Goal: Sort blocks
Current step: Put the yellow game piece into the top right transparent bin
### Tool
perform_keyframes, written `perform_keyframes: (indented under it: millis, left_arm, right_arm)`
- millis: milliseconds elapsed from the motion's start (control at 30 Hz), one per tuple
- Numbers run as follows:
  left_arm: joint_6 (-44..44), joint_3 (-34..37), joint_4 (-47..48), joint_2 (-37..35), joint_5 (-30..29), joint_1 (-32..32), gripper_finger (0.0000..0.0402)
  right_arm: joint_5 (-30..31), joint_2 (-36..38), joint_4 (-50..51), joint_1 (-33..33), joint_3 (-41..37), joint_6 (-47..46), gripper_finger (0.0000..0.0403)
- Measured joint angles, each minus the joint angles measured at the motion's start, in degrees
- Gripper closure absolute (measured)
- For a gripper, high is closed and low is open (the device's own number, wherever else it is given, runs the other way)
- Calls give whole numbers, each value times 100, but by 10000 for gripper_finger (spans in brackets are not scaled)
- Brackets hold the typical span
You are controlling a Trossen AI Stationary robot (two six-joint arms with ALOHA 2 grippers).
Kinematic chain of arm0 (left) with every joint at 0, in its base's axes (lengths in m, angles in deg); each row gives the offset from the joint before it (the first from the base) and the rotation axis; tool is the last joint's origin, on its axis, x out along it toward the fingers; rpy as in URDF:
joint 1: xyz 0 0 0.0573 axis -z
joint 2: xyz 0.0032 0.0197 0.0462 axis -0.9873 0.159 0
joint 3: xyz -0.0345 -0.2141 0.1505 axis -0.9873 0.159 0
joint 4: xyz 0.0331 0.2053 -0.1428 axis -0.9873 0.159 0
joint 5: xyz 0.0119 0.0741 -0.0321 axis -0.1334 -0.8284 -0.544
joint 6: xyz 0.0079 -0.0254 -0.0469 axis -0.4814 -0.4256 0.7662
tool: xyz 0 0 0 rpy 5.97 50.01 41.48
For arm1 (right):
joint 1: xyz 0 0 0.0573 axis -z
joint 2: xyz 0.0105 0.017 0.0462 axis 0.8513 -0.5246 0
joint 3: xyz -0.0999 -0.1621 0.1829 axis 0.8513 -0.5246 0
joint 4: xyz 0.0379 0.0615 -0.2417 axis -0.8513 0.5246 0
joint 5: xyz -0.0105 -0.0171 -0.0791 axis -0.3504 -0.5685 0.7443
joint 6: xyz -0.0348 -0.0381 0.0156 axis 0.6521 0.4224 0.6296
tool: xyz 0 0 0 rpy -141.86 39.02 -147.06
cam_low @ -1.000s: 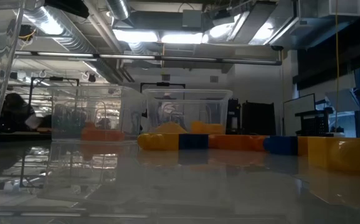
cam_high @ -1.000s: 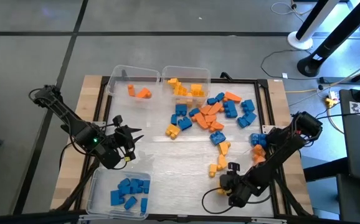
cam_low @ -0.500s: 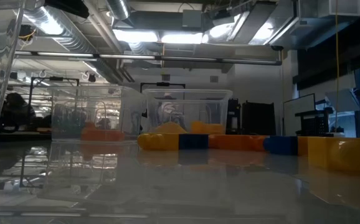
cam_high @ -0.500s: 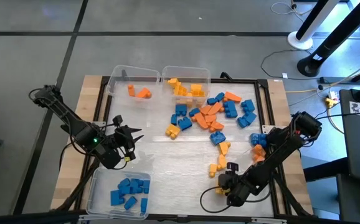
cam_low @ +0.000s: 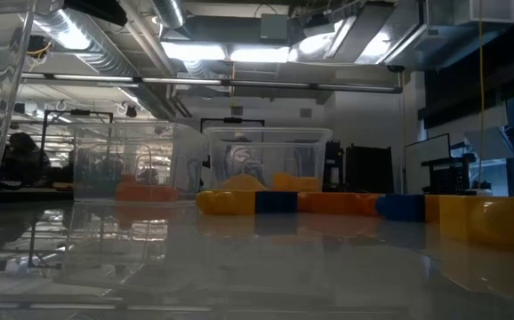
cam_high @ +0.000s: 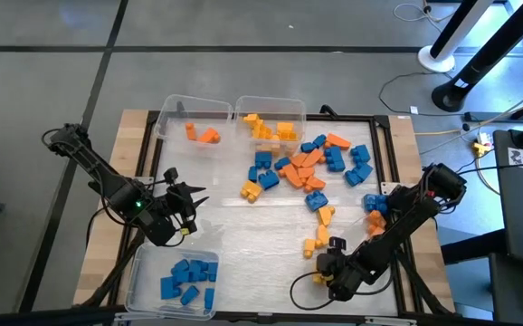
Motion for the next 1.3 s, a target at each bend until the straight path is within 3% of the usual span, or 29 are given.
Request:
perform_keyframes:
  millis: [267,400,667,867,1067,1300]
  left_arm:
    - [0,0,0,0,-1,-1,295]
    - [-2,0,2,0,0,-2,295]
    - [-2,0,2,0,-2,-2,295]
    - [-2,0,1,0,-2,-2,295]
    - [-19,0,0,0,-2,-2,295]
    - [-19,0,0,0,-1,-1,295]
  right_arm:
    - [82,-2,1,35,2,7,127]
    - [52,-2,-22,64,5,15,147]
    - [91,1,-32,61,9,38,239]
    - [91,1,-198,61,7,39,238]
    - [89,-2,-435,61,5,39,206]
    - [92,-4,-619,61,4,39,228]
